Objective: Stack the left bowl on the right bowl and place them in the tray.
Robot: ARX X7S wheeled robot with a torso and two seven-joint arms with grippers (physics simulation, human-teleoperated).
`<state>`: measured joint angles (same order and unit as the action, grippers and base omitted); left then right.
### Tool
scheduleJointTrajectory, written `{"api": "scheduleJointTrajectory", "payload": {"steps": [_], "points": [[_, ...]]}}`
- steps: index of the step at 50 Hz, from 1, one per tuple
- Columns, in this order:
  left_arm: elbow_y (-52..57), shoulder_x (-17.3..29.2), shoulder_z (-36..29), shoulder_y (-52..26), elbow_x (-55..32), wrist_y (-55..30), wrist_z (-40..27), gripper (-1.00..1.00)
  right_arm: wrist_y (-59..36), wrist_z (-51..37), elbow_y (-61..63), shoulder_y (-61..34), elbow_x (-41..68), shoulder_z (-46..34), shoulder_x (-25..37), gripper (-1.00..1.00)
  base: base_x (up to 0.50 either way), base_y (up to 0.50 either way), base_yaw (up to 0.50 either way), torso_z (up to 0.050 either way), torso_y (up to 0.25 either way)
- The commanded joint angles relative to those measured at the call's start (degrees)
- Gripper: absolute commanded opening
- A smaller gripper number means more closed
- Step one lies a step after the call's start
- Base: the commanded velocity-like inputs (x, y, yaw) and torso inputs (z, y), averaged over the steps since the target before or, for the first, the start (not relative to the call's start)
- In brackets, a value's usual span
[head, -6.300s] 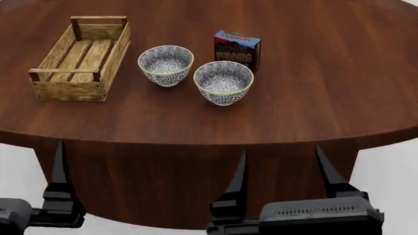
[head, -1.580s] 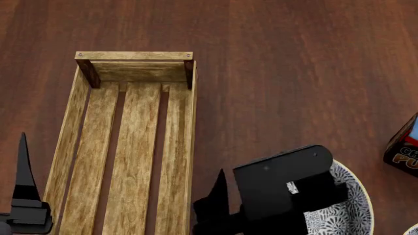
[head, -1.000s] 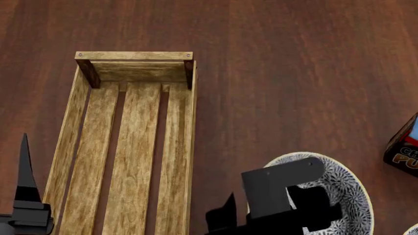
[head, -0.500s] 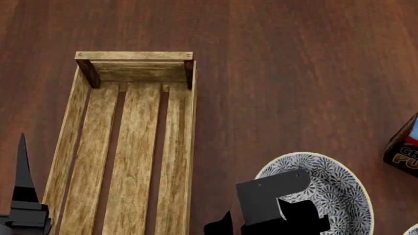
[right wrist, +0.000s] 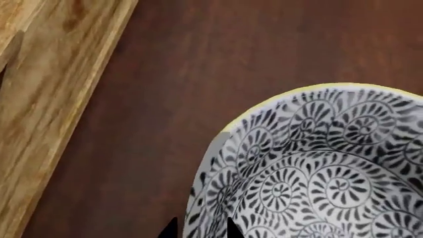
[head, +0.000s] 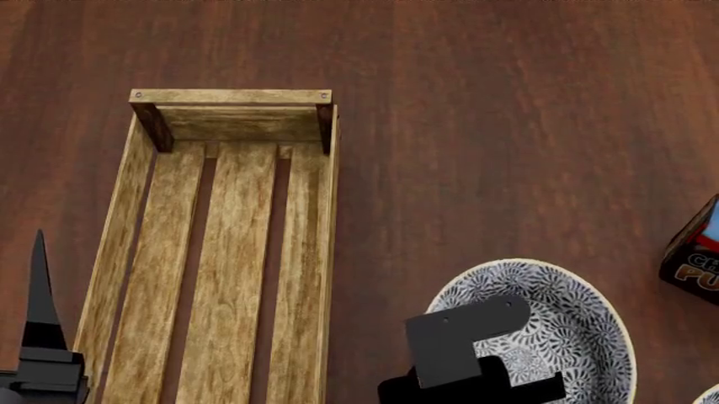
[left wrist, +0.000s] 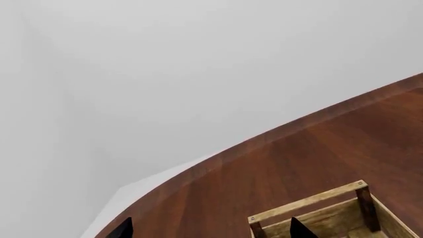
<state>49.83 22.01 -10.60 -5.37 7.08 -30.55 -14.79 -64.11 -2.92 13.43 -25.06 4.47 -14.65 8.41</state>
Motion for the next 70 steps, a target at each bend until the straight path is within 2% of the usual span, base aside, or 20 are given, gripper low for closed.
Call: {"api": "scheduleJointTrajectory", "payload": {"steps": [1,7,14,20,22,24,27,30,44,48,52,54,57,62,70], "points": [[0.0,0.1,0.0,0.0,-0.1,0.0,-0.1,1.0,-1.8,-2.2,1.0,0.5,1.6,-0.1,0.5,-1.0,0.01,0.0,0.0,0.0,-0.01],[0.1,0.2,0.3,0.0,-0.3,0.0,-0.2,1.0,-5.8,-3.3,7.4,0.1,1.2,-0.7,0.9,-1.0,0.0,0.0,0.0,0.0,-0.002],[0.1,0.3,0.5,0.1,-0.5,0.2,-0.3,1.0,-17.1,-4.8,24.0,-2.9,1.3,-0.6,1.1,-1.0,0.0,0.0,0.0,0.0,0.0],[0.3,0.3,0.5,0.2,-0.6,0.2,-0.3,1.0,-25.6,-6.3,32.8,-7.0,1.3,-2.7,0.9,-1.0,0.0,0.0,0.0,0.0,0.0],[0.5,0.3,0.6,0.2,-0.7,0.1,-0.3,1.0,-25.9,-8.5,33.9,-7.7,3.9,-3.0,1.8,-1.0,0.0,0.0,0.0,0.0,0.0],[0.6,0.4,0.8,0.3,-0.8,0.1,-0.3,1.0,-25.9,-16.3,34.1,-8.9,13.8,-2.0,4.0,-1.0,0.0,0.0,0.0,0.0,0.0],[1.0,0.4,1.0,0.3,-0.9,-0.1,-0.4,1.0,-25.9,-42.1,31.6,-14.1,39.6,1.9,9.4,-1.0,0.0,0.0,0.0,0.0,0.0],[1.1,0.4,1.2,0.3,-1.0,-0.2,-0.4,1.0,-25.7,-55.2,29.9,-17.4,62.1,1.8,11.3,-1.0,0.0,0.0,0.0,0.0,0.0],[1.6,0.4,2.4,0.3,-1.6,-0.7,-0.7,1.0,-24.3,-79.5,24.5,-27.5,89.2,-5.0,16.8,-1.0,0.0,0.0,0.0,0.0,0.0],[1.7,0.5,2.4,0.3,-1.3,-0.8,-1.0,1.0,-20.3,-86.9,23.5,-31.9,98.1,-9.8,21.9,-1.0,0.0,0.0,0.0,0.0,0.0],[1.8,0.6,2.2,0.3,-1.1,-0.8,-1.1,1.0,-5.3,-87.0,25.6,-41.2,101.1,-24.8,33.1,-1.0,0.0,0.0,0.0,0.0,0.0],[1.8,0.6,2.3,0.3,-1.2,-0.7,-1.1,1.0,0.0,-87.0,26.4,-45.9,102.5,-31.2,36.8,-1.0,0.0,0.0,0.0,0.0,0.0],[1.8,0.6,2.3,0.3,-1.3,-0.7,-1.1,1.0,4.3,-87.0,27.2,-50.6,104.1,-36.8,39.9,-1.0,0.0,0.0,0.0,0.0,0.0],[1.8,0.6,2.4,0.3,-1.4,-0.8,-1.1,1.0,7.3,-86.7,27.5,-55.4,106.1,-41.8,43.3,-1.0,0.0,0.0,0.0,0.0,0.0],[2.0,0.6,3.0,0.3,-2.0,-1.0,-1.2,1.0,8.0,-85.1,27.5,-56.1,106.9,-42.9,47.5,-1.0,0.0,0.0,0.0,0.0,0.0]]}}
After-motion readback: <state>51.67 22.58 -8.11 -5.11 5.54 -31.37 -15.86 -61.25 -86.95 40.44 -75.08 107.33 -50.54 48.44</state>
